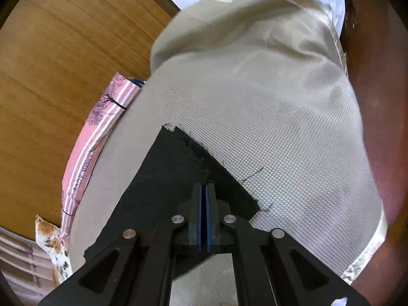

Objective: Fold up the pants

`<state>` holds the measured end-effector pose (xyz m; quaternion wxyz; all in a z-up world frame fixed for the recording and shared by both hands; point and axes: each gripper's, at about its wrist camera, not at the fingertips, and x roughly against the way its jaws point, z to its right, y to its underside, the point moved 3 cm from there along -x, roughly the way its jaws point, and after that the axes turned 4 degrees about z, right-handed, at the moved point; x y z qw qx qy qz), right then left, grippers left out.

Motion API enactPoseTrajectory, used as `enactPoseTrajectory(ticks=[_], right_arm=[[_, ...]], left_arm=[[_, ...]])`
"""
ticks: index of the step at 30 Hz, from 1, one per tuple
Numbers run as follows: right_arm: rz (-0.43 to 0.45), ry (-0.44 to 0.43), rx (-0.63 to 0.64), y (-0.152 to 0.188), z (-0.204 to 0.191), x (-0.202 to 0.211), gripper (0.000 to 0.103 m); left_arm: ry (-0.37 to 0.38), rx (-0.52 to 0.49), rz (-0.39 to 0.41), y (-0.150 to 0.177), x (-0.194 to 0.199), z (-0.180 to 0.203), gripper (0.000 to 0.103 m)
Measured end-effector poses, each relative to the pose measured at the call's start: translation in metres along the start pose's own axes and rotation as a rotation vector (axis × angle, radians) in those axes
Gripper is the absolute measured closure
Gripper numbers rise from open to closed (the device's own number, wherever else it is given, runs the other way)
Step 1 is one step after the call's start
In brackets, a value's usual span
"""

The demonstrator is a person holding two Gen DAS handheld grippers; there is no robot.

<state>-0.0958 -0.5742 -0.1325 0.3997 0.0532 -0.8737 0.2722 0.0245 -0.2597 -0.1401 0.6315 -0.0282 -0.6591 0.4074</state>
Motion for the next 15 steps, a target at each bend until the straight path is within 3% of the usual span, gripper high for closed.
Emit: enactPoseTrajectory(ticks=[4, 9, 14, 15], right_arm=[[-0.041, 0.084, 0.033, 0.008, 0.013, -0.018, 0.101], [-0.033, 0.098, 0.021, 0.014, 0.022, -0.020, 0.101], [-0.063, 0.205, -0.004, 0.021, 0.041, -0.036, 0.103], [-0.067, 0.189, -0.012, 0.019, 0.044, -0.036, 0.103]], left_arm=[[0.031, -0.019, -0.004, 0.004, 0.002, 0.002, 0.091], [0.074, -0.009, -0.006, 0.005, 0.008, 0.000, 0.095], [0.079, -0.006, -0.018, 0.007, 0.002, 0.001, 0.095], [0.085, 0.003, -0.022, 0.006, 0.003, 0.000, 0.095]])
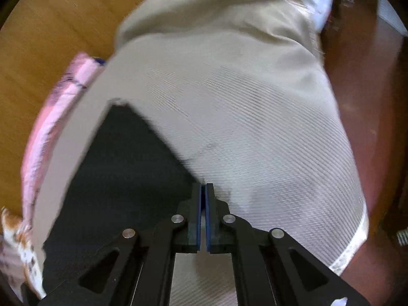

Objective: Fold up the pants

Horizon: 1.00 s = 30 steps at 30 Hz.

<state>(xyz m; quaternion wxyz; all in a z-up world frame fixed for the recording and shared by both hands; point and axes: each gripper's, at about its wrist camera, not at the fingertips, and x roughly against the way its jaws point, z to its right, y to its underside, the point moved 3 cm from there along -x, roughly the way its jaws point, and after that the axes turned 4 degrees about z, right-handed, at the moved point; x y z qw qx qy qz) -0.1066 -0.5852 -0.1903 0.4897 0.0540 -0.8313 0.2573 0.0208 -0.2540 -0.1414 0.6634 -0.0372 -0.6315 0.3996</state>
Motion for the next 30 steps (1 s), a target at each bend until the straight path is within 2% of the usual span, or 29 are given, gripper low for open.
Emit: enactPoseTrajectory(ticks=[3, 5, 7, 10, 13, 16, 20, 22, 24, 28, 30], right_arm=[[-0.015, -0.004, -0.010, -0.003, 0.001, 0.008, 0.091], [0.013, 0.009, -0.009, -0.008, 0.000, 0.020, 0.079], [0.053, 0.007, 0.014, -0.012, -0.008, 0.036, 0.073], [0.096, -0.024, 0.078, -0.019, -0.034, 0.056, 0.073], [0.083, -0.115, 0.197, -0.017, -0.085, 0.064, 0.073], [0.022, -0.215, 0.338, -0.001, -0.150, 0.058, 0.073], [-0.120, -0.368, 0.517, 0.042, -0.243, 0.033, 0.073], [-0.207, -0.446, 0.612, 0.071, -0.295, 0.018, 0.073], [-0.301, -0.515, 0.697, 0.104, -0.344, 0.002, 0.073], [-0.440, -0.592, 0.813, 0.158, -0.413, -0.025, 0.073], [-0.514, -0.628, 0.848, 0.183, -0.445, -0.039, 0.073]], left_arm=[[0.032, 0.027, -0.005, -0.001, 0.004, -0.002, 0.093], [0.066, 0.049, -0.004, -0.001, 0.010, -0.005, 0.091], [0.106, 0.070, 0.005, 0.000, 0.018, -0.005, 0.084], [0.130, 0.072, 0.040, -0.002, 0.034, -0.002, 0.081], [0.085, 0.119, 0.085, -0.003, 0.050, -0.018, 0.078], [-0.019, 0.214, 0.149, 0.000, 0.072, -0.054, 0.078], [-0.197, 0.362, 0.219, 0.017, 0.111, -0.119, 0.078], [-0.295, 0.436, 0.229, 0.033, 0.128, -0.153, 0.078], [-0.359, 0.499, 0.236, 0.050, 0.141, -0.180, 0.078], [-0.509, 0.614, 0.215, 0.095, 0.166, -0.229, 0.078], [-0.548, 0.641, 0.212, 0.115, 0.174, -0.241, 0.078]])
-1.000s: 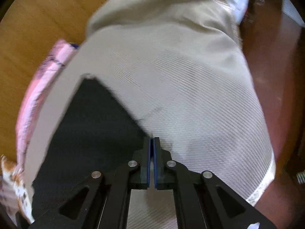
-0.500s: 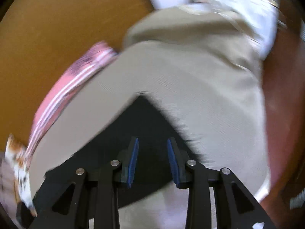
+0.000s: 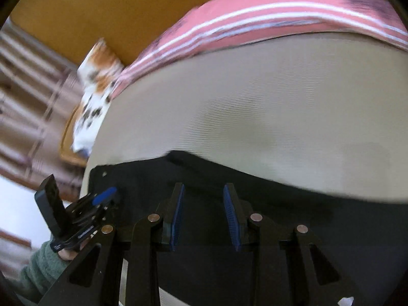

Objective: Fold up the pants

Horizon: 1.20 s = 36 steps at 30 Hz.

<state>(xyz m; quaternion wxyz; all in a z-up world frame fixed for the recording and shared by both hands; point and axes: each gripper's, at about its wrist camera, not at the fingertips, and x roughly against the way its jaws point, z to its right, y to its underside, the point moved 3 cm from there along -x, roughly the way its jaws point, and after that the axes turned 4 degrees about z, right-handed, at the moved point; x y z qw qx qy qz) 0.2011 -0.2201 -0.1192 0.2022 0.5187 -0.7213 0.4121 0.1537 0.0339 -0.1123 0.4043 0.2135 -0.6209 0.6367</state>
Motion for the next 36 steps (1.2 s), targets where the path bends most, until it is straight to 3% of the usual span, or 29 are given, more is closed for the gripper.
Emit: enactPoseTrajectory(ticks=[3, 8, 10, 11, 12, 20, 25, 27, 30, 36], right_arm=[[-0.083, -0.051, 0.018, -0.010, -0.017, -0.042, 0.073], [-0.178, -0.050, 0.046, -0.014, -0.028, -0.087, 0.073], [-0.186, -0.046, 0.046, -0.017, -0.028, -0.098, 0.073], [-0.191, -0.063, 0.039, -0.019, -0.028, -0.099, 0.086], [-0.181, -0.073, 0.039, -0.021, -0.028, -0.096, 0.089], [-0.122, 0.040, 0.097, -0.029, -0.030, -0.117, 0.095], [-0.100, 0.100, 0.181, -0.028, -0.039, -0.114, 0.094], [-0.112, 0.105, 0.183, -0.030, -0.045, -0.110, 0.086], [-0.039, 0.108, 0.177, -0.036, -0.051, -0.085, 0.075], [0.067, 0.145, 0.142, -0.027, -0.041, -0.019, 0.074]], left_arm=[[-0.014, 0.039, 0.002, 0.005, -0.001, -0.027, 0.078], [0.035, 0.056, 0.003, 0.010, -0.001, -0.040, 0.078], [0.040, 0.047, 0.002, 0.008, -0.006, -0.041, 0.078], [0.047, 0.047, 0.003, 0.007, -0.006, -0.041, 0.078], [0.055, 0.048, 0.003, 0.007, -0.006, -0.042, 0.078], [0.110, 0.073, 0.012, 0.011, -0.006, -0.055, 0.079], [0.100, 0.037, 0.007, 0.011, -0.006, -0.053, 0.080], [0.062, 0.030, -0.002, 0.007, -0.002, -0.046, 0.080], [0.005, -0.050, 0.038, -0.001, 0.012, -0.027, 0.079], [0.139, -0.198, 0.074, -0.019, 0.022, 0.041, 0.075]])
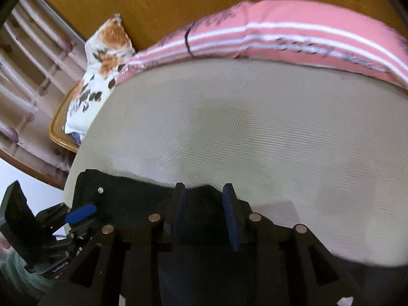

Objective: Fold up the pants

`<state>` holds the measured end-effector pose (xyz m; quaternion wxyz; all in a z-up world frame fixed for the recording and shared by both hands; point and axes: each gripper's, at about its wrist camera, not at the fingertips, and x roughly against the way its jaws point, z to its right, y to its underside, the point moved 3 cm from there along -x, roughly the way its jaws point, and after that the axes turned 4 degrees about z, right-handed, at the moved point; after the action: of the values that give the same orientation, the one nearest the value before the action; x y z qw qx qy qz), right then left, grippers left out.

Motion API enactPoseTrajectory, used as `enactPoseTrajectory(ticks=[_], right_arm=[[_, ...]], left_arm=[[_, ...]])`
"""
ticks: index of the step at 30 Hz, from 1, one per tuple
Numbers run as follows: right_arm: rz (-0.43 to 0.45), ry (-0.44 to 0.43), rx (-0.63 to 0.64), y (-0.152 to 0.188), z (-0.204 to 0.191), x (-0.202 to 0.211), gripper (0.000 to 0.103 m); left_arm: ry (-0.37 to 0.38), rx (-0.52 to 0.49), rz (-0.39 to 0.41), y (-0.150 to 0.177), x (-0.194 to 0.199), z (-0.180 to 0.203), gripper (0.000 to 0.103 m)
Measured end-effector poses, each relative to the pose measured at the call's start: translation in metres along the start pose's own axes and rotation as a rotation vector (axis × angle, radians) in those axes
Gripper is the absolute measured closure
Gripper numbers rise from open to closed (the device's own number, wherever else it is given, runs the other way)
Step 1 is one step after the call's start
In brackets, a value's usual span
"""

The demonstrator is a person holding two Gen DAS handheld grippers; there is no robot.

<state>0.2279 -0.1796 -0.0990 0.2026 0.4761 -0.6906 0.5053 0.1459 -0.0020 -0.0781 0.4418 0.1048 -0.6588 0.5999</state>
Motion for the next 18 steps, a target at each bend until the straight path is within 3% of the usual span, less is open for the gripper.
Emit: enactPoseTrajectory(ticks=[6, 10, 12, 15, 18], right_arm=[[-0.004, 0.074, -0.068, 0.042, 0.039, 0.034, 0.074], [-0.024, 0.103, -0.113, 0.066, 0.060, 0.036, 0.074], [-0.027, 0.104, -0.130, 0.073, 0.068, 0.034, 0.074], [-0.029, 0.136, -0.122, 0.077, 0.078, 0.028, 0.076], [-0.016, 0.159, -0.128, 0.079, 0.086, 0.023, 0.079]], left_arm=[[0.184, -0.087, -0.052, -0.021, -0.045, 0.067, 0.075], [0.239, -0.056, -0.116, -0.025, -0.080, 0.082, 0.075], [0.234, -0.038, -0.141, -0.030, -0.098, 0.076, 0.075], [0.158, -0.004, -0.170, -0.034, -0.122, 0.059, 0.075], [0.171, 0.070, -0.158, -0.043, -0.129, 0.040, 0.079]])
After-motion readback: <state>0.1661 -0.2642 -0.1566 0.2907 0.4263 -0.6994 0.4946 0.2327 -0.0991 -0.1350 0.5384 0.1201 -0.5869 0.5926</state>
